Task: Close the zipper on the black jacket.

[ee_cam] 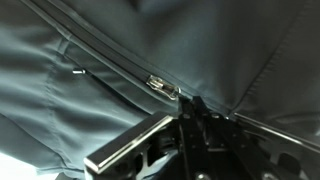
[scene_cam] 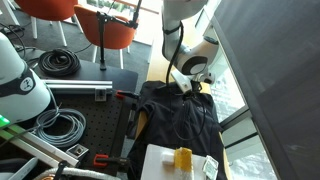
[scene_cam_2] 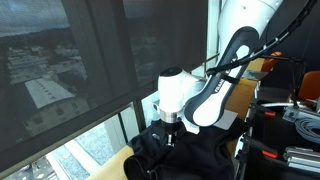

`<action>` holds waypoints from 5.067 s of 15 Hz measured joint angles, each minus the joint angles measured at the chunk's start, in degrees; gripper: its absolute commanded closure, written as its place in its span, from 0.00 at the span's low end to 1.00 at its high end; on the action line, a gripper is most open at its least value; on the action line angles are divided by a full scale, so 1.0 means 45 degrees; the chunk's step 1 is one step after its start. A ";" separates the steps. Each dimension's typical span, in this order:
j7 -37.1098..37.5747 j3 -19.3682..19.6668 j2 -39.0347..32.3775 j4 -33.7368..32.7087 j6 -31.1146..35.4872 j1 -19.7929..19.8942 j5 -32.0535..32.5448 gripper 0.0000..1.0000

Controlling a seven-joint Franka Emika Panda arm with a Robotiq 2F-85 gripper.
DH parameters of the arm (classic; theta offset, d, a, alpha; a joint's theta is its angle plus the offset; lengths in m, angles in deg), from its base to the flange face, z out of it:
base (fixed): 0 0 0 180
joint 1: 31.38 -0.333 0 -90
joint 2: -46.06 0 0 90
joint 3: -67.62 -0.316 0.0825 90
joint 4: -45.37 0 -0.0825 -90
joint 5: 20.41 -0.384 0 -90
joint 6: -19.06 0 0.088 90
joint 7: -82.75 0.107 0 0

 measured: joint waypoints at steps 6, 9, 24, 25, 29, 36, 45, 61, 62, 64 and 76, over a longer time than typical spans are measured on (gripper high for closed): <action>-0.0016 -0.1352 -0.0309 -0.1373 -0.1767 0.0284 -0.0188 0.98; -0.0208 -0.1985 -0.0766 -0.2141 -0.2247 0.0504 -0.0551 0.98; -0.1173 -0.3464 -0.2565 -0.5205 -0.3317 0.0483 -0.1550 0.98; -0.1173 -0.3465 -0.2640 -0.5304 -0.3333 0.0391 -0.1550 0.98; -0.1173 -0.3467 -0.2835 -0.5531 -0.3350 0.0078 -0.1549 0.98; -0.1178 -0.3348 -0.2723 -0.5055 -0.3261 0.0160 -0.1531 0.98; -0.1221 -0.3041 -0.1187 -0.2519 -0.2111 0.0923 -0.1518 0.65; -0.1370 -0.2285 0.1450 0.1383 -0.1469 0.2534 -0.1489 0.00; -0.1370 -0.2235 0.1906 0.1904 -0.1470 0.2697 -0.1490 0.00; -0.1440 -0.2163 0.2818 0.2960 -0.1476 0.3154 -0.1499 0.00; -0.3711 -0.2110 0.8511 0.6333 -0.3182 0.5679 -0.2597 0.00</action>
